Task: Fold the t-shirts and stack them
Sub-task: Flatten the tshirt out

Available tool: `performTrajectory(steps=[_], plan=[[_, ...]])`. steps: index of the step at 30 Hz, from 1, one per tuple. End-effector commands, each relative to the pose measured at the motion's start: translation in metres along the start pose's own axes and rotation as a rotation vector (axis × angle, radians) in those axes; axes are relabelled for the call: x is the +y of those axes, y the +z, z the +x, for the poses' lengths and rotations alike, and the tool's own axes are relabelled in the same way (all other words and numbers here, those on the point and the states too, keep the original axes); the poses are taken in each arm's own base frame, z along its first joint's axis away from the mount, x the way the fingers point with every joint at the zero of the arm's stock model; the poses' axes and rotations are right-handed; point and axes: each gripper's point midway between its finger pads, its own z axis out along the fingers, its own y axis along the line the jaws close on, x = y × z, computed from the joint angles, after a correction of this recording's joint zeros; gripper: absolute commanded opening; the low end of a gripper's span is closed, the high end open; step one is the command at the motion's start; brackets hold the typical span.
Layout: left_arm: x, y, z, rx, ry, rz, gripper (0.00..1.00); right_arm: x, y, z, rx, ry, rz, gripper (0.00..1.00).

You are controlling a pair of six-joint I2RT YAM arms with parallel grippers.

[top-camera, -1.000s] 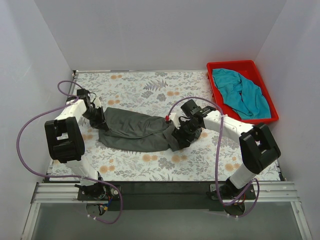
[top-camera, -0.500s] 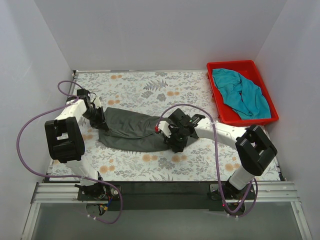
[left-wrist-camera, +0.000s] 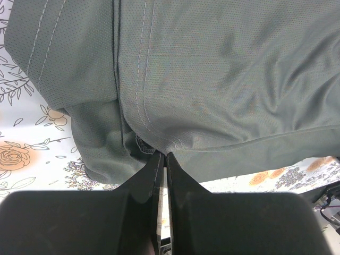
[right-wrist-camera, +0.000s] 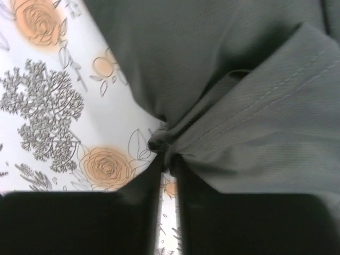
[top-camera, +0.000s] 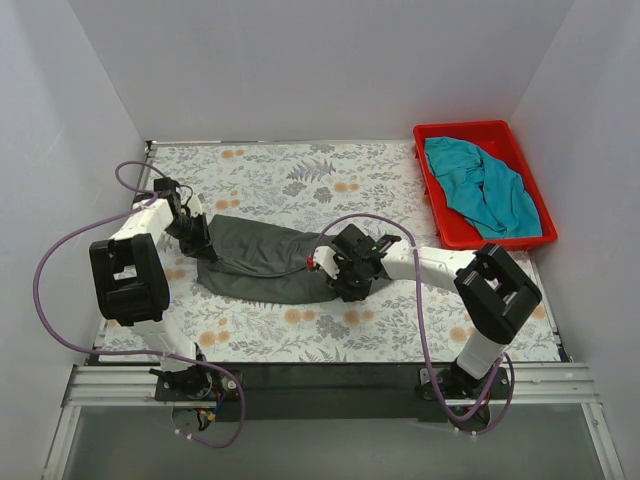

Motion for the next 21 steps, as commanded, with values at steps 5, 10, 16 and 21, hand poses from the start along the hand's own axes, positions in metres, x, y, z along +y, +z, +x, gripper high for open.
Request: performTrajectory(steps=[5, 10, 16, 21], plan=[[-0.008, -0.007, -0.008, -0.019, 0.029, 0.032, 0.0, -0.006, 0.007, 0.019, 0.05, -0.002, 0.04, 0.01], [-0.026, -0.033, -0.023, -0.065, 0.083, 0.083, 0.0, -0.025, -0.06, -0.02, -0.117, -0.033, 0.09, 0.01], [-0.059, -0.104, -0.085, -0.286, 0.173, 0.118, 0.0, -0.112, -0.181, -0.066, -0.382, -0.09, 0.35, 0.01], [-0.085, -0.167, -0.136, -0.51, 0.221, 0.145, 0.0, -0.167, -0.266, -0.094, -0.491, -0.095, 0.552, 0.01]])
